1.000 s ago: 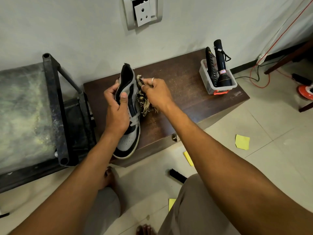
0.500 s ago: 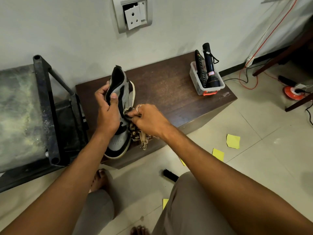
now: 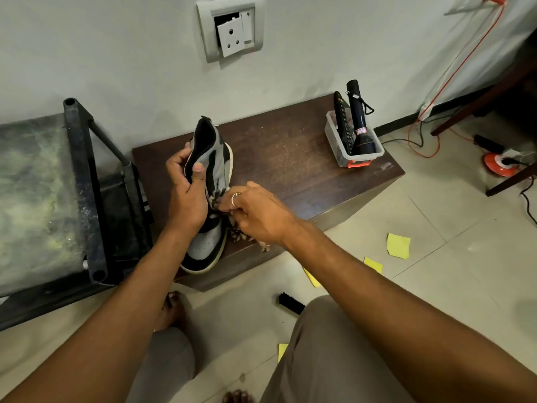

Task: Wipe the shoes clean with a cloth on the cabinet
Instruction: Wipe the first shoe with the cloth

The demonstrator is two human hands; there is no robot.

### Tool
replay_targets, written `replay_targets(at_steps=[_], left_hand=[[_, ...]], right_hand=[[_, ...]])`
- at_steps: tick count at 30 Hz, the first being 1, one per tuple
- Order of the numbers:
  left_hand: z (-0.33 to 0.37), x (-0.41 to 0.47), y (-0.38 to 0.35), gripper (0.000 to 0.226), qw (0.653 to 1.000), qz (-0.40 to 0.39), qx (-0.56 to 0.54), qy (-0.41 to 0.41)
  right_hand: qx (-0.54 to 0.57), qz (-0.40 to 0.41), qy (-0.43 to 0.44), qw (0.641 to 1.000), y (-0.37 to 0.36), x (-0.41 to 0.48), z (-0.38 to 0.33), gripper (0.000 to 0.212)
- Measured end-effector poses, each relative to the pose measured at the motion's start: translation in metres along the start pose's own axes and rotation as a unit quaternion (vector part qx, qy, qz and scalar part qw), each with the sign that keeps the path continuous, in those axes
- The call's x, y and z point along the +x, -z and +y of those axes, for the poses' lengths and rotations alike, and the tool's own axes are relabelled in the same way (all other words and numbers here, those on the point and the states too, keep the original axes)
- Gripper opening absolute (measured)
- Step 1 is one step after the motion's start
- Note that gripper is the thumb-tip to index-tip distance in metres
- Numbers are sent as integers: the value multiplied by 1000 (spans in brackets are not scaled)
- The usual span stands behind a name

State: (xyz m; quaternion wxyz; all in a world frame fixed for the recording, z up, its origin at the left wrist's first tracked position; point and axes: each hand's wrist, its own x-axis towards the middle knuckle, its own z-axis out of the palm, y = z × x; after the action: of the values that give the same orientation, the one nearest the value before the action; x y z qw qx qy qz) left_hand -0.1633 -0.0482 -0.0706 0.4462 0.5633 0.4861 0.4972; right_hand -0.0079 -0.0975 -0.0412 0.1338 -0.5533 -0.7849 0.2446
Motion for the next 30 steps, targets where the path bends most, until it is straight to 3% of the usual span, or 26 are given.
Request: replay_targets(at_steps=[2, 6, 12, 18, 20, 24, 27, 30], left_hand=[[1, 0, 1, 27, 1000, 2, 1, 8], [1, 0, 1, 29, 1000, 8, 7, 13], [1, -1, 0, 39, 1000, 19, 10, 5], [1, -6, -2, 43, 999, 39, 26, -6], [2, -7, -2, 44, 999, 38, 22, -9], [4, -7, -4, 44, 999, 35, 23, -20], [4, -6, -3, 43, 999, 40, 21, -28], [6, -6, -2, 42, 998, 44, 26, -28]], right_hand=[[77, -24, -24, 996, 17, -4, 0, 41], [188, 160, -142, 959, 13, 6, 2, 35], [326, 139, -227, 907, -23, -9, -22, 35], [318, 55, -222, 920, -23, -43, -31, 34], [331, 73, -227, 913, -22, -43, -29, 32], [320, 209, -245, 891, -20, -19, -30, 29], [291, 192, -242, 905, -22, -4, -37, 31], [346, 135, -252, 894, -19, -20, -36, 31]])
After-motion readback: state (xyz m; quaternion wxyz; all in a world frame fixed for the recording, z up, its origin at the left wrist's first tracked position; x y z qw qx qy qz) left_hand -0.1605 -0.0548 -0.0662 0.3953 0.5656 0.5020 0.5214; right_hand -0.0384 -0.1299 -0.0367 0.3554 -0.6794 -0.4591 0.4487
